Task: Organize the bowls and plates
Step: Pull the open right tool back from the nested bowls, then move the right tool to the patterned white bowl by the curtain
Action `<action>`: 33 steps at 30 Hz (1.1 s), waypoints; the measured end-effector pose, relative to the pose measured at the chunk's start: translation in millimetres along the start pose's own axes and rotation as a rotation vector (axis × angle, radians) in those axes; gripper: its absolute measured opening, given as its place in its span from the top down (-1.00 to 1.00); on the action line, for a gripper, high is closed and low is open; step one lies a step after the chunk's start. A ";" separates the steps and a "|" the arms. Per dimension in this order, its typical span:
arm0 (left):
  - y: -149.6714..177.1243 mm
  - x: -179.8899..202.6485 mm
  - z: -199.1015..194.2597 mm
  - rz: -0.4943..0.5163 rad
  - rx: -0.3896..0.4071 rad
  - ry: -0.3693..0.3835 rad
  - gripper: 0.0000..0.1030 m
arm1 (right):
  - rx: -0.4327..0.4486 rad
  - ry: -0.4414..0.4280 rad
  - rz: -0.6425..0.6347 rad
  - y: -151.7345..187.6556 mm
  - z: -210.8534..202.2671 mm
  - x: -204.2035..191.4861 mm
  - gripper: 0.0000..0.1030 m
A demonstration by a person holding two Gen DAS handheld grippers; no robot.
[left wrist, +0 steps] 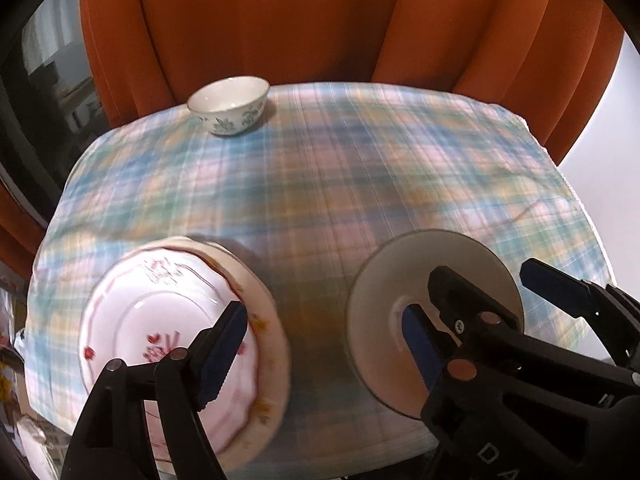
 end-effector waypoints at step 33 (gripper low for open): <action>-84.2 -126.5 -40.6 -0.035 0.125 -0.074 -0.57 | 0.108 -0.064 -0.014 -90.4 -21.2 -133.5 -0.48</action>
Point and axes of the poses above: each gripper's, at about its wrist camera, not at the fingertips, and z roughly the way its jaws point, x to its right, y to its underside, the point moved 1 cm from there along z, roughly the way its jaws point, and after that the axes turned 9 degrees about y, right-handed, at the moved point
